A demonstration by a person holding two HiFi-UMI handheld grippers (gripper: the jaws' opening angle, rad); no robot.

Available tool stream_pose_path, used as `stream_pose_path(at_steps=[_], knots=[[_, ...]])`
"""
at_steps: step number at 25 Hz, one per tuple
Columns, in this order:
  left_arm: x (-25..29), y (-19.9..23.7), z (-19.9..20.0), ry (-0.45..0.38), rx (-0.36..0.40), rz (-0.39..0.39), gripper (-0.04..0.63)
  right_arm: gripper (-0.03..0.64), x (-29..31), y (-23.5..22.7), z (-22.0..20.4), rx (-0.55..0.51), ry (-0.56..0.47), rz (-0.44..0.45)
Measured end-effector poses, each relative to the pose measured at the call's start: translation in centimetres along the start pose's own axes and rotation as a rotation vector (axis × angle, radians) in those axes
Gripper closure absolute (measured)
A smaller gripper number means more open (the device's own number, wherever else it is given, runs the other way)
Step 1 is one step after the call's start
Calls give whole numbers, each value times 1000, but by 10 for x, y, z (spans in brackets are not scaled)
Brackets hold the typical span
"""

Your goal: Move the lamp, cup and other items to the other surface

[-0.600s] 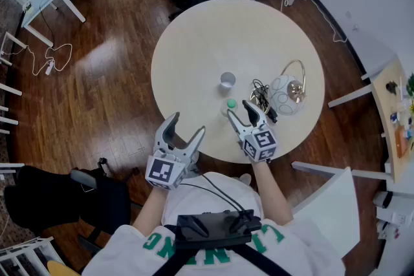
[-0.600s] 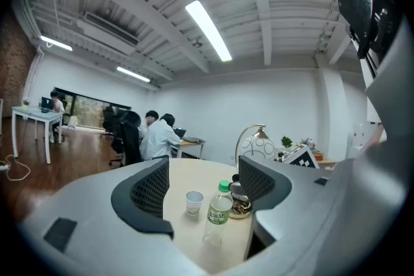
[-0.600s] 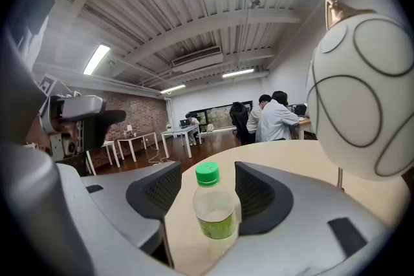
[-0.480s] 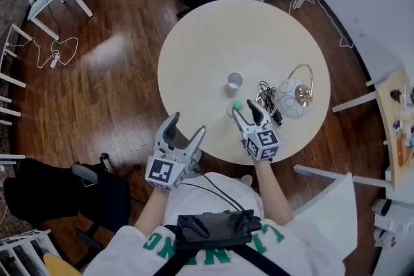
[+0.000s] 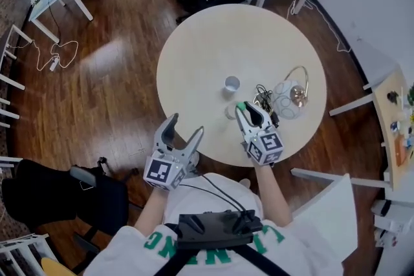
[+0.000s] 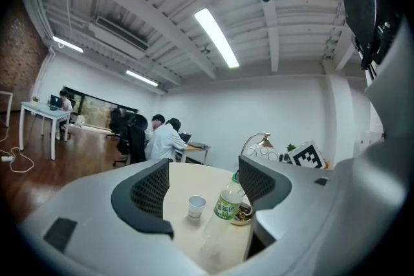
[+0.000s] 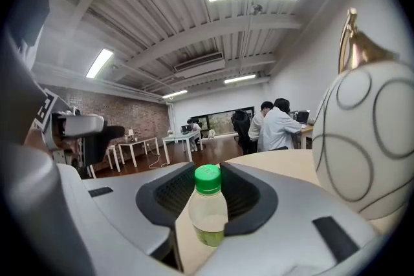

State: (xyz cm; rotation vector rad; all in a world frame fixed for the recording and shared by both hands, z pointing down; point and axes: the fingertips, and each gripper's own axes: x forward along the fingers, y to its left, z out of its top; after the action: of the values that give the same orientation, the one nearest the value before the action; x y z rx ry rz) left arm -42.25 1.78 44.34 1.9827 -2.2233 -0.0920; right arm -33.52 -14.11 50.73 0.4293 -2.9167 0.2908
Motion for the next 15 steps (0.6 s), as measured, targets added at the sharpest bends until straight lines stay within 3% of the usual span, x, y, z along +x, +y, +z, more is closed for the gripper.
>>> stream_pose_path(at_steps=[3,9,15], knots=[[11,-24,2,10,11,-63,270,480,-28,3,26,10,-75,-6],[34,-83,-9,52,11,-214,270,480,-108,-8,45,61,-164,-124],[59,-174,-16,93,10,-515,270,482,-193,-30,30,73,-196,-340]])
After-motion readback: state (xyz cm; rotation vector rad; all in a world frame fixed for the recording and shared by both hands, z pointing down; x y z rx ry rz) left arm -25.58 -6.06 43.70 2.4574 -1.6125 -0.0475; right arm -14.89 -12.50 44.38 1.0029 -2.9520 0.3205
